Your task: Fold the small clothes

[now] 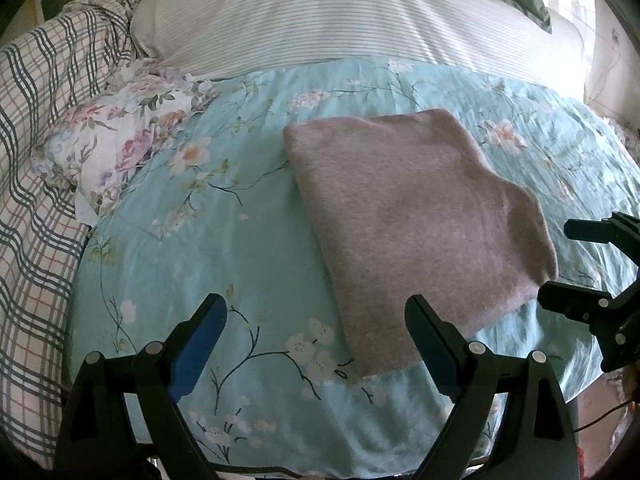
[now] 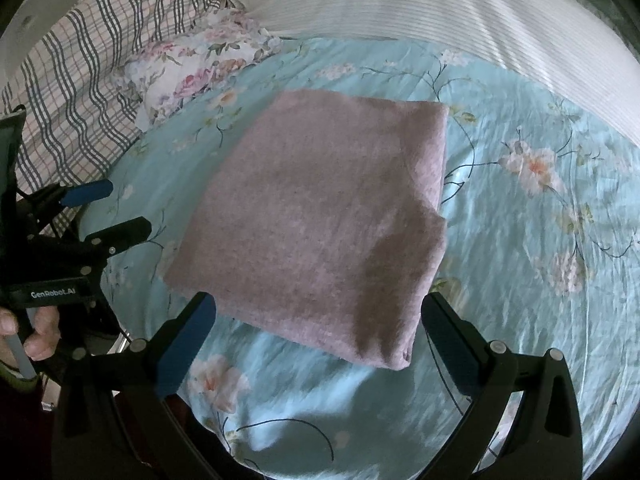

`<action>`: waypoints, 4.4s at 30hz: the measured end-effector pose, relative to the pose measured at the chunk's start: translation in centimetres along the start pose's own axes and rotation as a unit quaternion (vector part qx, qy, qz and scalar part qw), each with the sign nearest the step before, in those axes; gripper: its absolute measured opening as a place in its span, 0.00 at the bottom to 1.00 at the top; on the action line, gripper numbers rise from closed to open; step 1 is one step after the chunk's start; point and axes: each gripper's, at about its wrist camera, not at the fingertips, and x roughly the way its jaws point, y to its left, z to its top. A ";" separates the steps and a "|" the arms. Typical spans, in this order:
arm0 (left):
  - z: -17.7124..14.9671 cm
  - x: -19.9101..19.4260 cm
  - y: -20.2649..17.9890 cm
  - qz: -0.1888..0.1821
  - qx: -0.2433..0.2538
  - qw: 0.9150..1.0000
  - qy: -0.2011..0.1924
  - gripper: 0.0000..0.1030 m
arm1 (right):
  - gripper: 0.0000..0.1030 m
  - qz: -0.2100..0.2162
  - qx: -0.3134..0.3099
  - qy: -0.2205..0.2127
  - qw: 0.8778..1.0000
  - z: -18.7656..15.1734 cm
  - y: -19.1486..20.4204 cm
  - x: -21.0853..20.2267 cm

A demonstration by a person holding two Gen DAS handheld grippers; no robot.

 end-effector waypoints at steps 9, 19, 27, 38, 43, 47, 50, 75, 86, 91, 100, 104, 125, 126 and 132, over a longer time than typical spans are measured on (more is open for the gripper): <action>-0.1 -0.2 0.0 -0.006 -0.001 1.000 0.000 0.89 | 0.99 0.000 0.000 -0.001 1.000 -0.1 -0.1 0.0; -0.2 -0.2 -0.2 -0.006 -0.001 1.000 0.001 0.89 | 0.99 0.000 0.000 -0.001 1.000 -0.2 -0.1 0.0; -0.3 -0.2 -0.2 -0.006 -0.002 1.000 0.003 0.89 | 1.00 0.000 0.000 -0.001 1.000 -0.2 -0.1 0.0; -0.3 -0.2 0.0 -0.007 -0.002 1.000 0.003 0.89 | 1.00 -0.001 0.001 -0.002 1.000 -0.3 0.0 -0.2; -0.3 -0.2 -0.1 -0.006 -0.002 1.000 0.003 0.89 | 1.00 0.000 0.000 -0.002 1.000 -0.2 -0.1 -0.2; -0.3 -0.2 -0.1 -0.006 -0.002 1.000 0.003 0.89 | 1.00 -0.001 0.001 -0.002 1.000 -0.2 0.0 -0.3; -0.3 -0.2 -0.1 -0.006 -0.002 1.000 0.003 0.89 | 1.00 0.000 0.002 -0.003 1.000 -0.2 0.0 -0.3; 0.3 -0.5 0.3 -0.005 0.003 1.000 -0.003 0.89 | 1.00 0.000 0.000 -0.004 1.000 0.1 0.0 -0.6; 0.4 -0.5 0.4 -0.005 0.004 1.000 -0.004 0.89 | 1.00 -0.001 0.001 -0.005 1.000 0.0 0.1 -0.6; 0.5 -0.3 0.5 -0.004 0.005 1.000 -0.005 0.89 | 1.00 -0.001 0.001 -0.005 1.000 0.3 0.2 -0.6; 0.7 -0.4 0.5 -0.003 0.007 1.000 -0.007 0.89 | 1.00 -0.001 0.001 -0.006 1.000 0.5 0.2 -0.7; 0.7 -0.5 0.3 -0.002 0.007 1.000 -0.008 0.89 | 1.00 -0.001 0.000 -0.006 1.000 0.7 0.3 -0.8; 1.5 0.9 1.7 -0.006 -0.019 1.000 -0.003 0.89 | 1.00 -0.007 0.012 -0.010 1.000 2.0 -0.6 0.2; 1.5 0.9 1.7 -0.006 -0.019 1.000 -0.003 0.89 | 1.00 -0.006 0.011 -0.010 1.000 1.9 -0.6 0.1; 1.6 1.0 1.5 -0.001 -0.016 1.000 -0.002 0.89 | 1.00 -0.010 0.014 -0.012 1.000 2.2 -0.8 0.2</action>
